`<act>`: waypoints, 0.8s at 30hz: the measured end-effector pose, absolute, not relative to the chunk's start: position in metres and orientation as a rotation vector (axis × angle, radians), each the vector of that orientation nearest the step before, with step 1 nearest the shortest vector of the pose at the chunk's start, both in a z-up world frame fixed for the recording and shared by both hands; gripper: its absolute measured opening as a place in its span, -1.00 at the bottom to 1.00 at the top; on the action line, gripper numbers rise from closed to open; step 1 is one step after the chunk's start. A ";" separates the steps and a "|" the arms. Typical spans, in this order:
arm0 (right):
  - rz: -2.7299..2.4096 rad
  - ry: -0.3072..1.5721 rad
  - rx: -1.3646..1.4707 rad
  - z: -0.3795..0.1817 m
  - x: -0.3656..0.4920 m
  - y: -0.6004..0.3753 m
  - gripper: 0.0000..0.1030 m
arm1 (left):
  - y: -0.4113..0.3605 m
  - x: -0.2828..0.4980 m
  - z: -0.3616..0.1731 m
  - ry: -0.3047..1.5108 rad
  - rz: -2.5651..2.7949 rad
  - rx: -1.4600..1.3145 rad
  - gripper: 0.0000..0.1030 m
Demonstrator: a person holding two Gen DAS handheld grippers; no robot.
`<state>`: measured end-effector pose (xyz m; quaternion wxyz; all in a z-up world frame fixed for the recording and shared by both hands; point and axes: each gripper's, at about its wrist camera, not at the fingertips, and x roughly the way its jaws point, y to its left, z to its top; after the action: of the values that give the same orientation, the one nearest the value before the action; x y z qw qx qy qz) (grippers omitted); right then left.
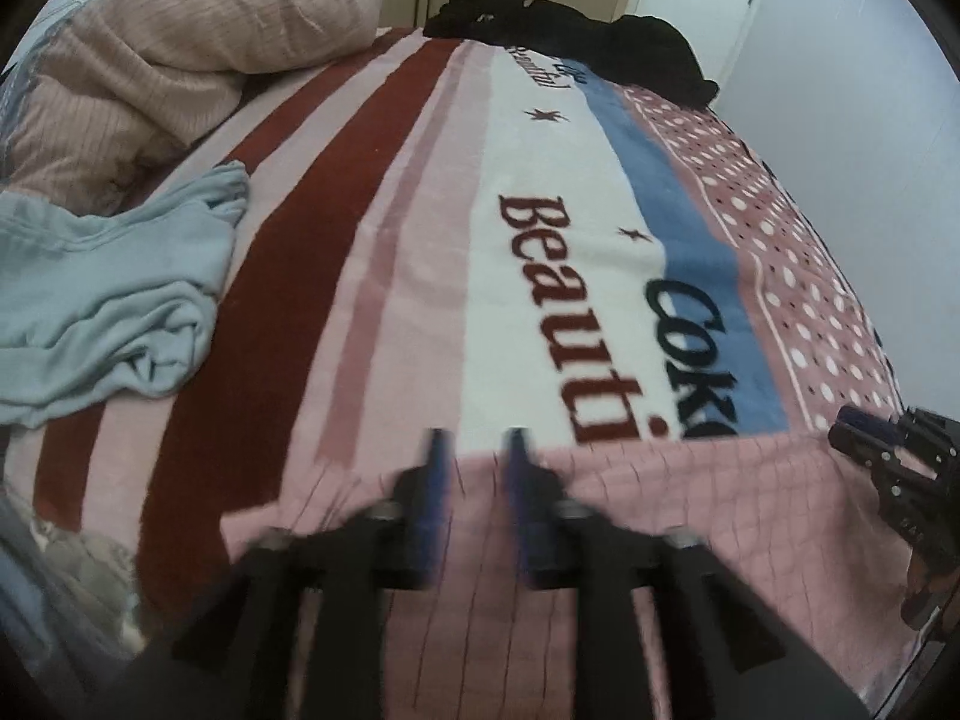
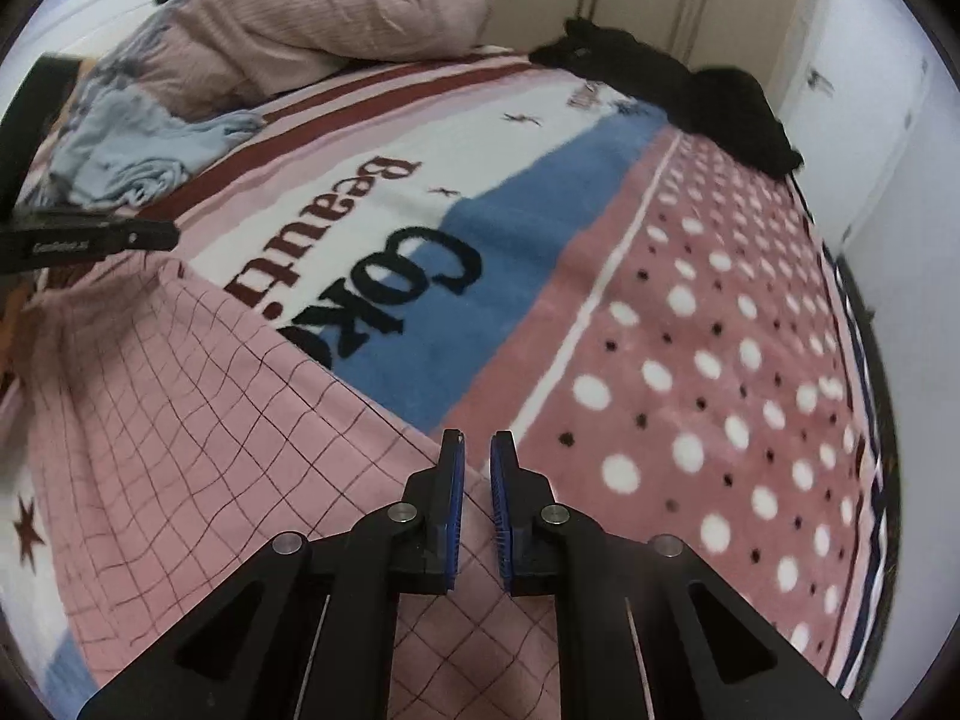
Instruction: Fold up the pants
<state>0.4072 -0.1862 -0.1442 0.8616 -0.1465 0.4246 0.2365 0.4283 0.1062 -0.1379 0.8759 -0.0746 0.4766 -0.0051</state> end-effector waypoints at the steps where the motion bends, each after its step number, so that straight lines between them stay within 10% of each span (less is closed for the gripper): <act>1: 0.501 0.881 -0.278 -0.138 0.403 -0.194 -0.47 | 0.103 0.422 -0.134 0.978 -0.010 -0.140 0.12; 5: 0.494 0.845 -0.117 -0.105 0.364 -0.253 0.16 | 0.082 0.382 -0.106 0.907 -0.065 -0.101 0.31; 11: 0.366 0.840 0.193 -0.096 0.269 -0.405 0.57 | 0.032 0.334 -0.074 0.785 -0.194 -0.105 0.65; 24: 0.212 0.827 0.998 -0.224 0.136 -0.638 0.66 | -0.079 0.298 -0.081 0.786 -0.320 -0.022 0.66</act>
<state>0.1364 -0.6376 -0.2244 0.7919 0.4641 0.3846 0.0984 0.2980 -0.0793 -0.0809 0.9114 -0.0107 0.3811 -0.1551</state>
